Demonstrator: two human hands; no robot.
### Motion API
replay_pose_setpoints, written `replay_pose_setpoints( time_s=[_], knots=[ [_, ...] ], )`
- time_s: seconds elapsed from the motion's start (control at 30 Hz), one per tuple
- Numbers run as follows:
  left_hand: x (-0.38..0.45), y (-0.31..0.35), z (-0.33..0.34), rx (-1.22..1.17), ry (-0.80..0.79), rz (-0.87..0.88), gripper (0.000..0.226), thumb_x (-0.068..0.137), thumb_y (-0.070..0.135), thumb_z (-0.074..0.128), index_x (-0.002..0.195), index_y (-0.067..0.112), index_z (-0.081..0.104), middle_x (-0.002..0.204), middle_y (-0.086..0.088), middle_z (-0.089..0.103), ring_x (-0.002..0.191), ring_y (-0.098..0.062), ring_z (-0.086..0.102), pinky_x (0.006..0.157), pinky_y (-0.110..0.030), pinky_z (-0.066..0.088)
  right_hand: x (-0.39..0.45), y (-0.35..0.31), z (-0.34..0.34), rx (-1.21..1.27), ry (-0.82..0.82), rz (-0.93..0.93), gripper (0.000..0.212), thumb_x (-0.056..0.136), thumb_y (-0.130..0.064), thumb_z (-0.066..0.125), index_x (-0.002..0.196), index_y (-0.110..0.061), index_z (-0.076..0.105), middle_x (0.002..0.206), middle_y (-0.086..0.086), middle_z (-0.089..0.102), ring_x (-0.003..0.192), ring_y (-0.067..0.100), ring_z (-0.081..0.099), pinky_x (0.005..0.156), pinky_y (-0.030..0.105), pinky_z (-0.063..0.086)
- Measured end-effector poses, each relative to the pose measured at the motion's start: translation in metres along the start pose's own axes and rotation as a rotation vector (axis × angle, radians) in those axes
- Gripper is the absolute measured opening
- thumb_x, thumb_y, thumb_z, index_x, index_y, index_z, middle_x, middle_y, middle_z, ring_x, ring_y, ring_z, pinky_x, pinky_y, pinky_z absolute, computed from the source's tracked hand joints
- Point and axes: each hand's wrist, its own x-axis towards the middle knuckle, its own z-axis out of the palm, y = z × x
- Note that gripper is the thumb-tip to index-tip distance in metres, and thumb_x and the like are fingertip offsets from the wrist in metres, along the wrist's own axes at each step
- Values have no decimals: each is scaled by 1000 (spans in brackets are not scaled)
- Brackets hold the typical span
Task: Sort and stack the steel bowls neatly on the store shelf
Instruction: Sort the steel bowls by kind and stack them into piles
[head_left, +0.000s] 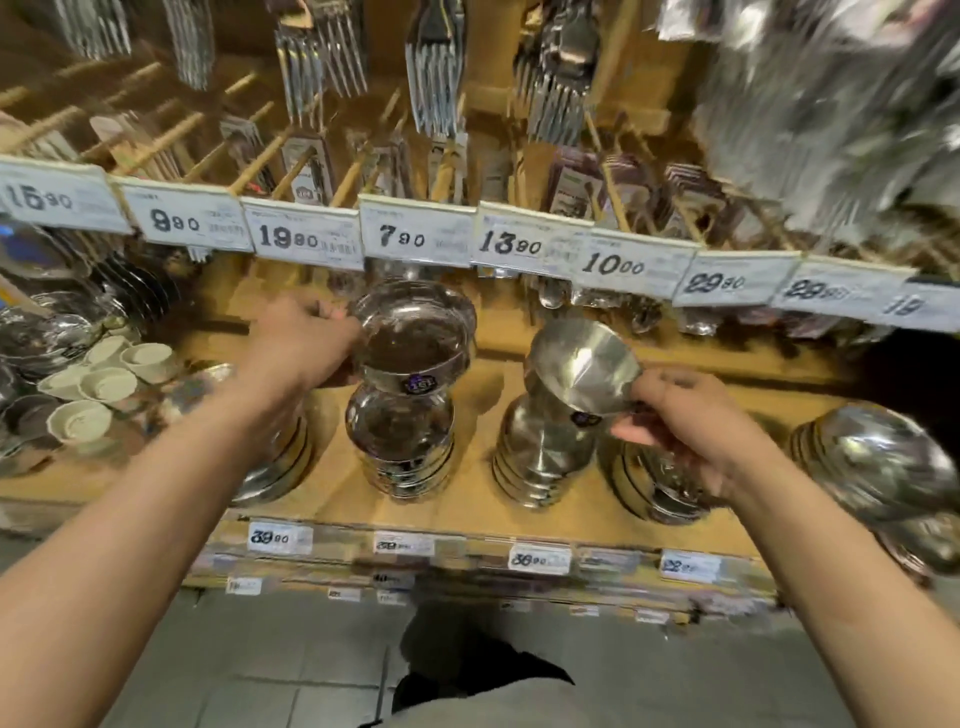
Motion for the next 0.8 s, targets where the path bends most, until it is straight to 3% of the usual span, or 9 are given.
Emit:
replay_pose_setpoints(
  time_s=[0.13, 0.3, 0.47, 0.53, 0.6, 0.67, 0.8],
  knots=[
    [-38, 6, 19, 55, -70, 19, 3, 86, 8, 70, 85, 10, 69, 78, -10, 75, 52, -13, 69, 61, -32, 63, -12, 12, -42, -11, 27, -13, 11, 95, -8, 64, 100, -3, 72, 89, 18, 77, 78, 25, 74, 70, 33, 63],
    [-78, 17, 59, -76, -210, -27, 9, 89, 2, 65, 83, 9, 65, 68, -8, 69, 46, -13, 64, 45, -26, 57, -32, 31, -100, 46, 140, -14, 10, 93, 1, 62, 98, 4, 70, 87, 25, 74, 70, 24, 74, 57, 23, 62],
    [-106, 38, 119, -19, -329, 2, 5, 89, 6, 66, 93, 5, 69, 84, -17, 74, 55, -18, 68, 50, -27, 57, -57, 46, -173, 50, 189, -22, 12, 94, 0, 61, 91, 2, 72, 78, 17, 71, 69, 22, 72, 59, 24, 61],
    [-117, 44, 140, -16, -342, -7, 5, 89, 6, 67, 93, 5, 70, 86, -17, 75, 58, -20, 69, 60, -32, 60, -62, 52, -198, 59, 221, -19, 20, 94, 0, 62, 80, -4, 76, 76, 17, 72, 69, 21, 72, 59, 24, 61],
    [-132, 50, 165, -39, -335, -31, 3, 91, 4, 66, 92, 6, 69, 73, -12, 74, 50, -17, 67, 49, -26, 56, -68, 59, -225, 76, 255, -18, 23, 94, -1, 62, 78, -5, 78, 73, 14, 72, 66, 19, 71, 59, 23, 60],
    [-146, 54, 184, -61, -322, -50, 4, 91, 3, 66, 93, 7, 67, 74, -12, 73, 44, -14, 64, 40, -22, 51, -69, 66, -247, 91, 277, -12, 17, 95, -1, 61, 84, -1, 74, 71, 12, 70, 64, 18, 72, 59, 22, 61],
    [-162, 47, 196, -100, -279, -57, 9, 93, 2, 64, 86, 8, 63, 76, -10, 70, 49, -12, 64, 51, -25, 58, -63, 73, -262, 100, 232, -24, 20, 95, -2, 63, 77, -7, 71, 66, 5, 73, 63, 19, 74, 55, 20, 59]
  ],
)
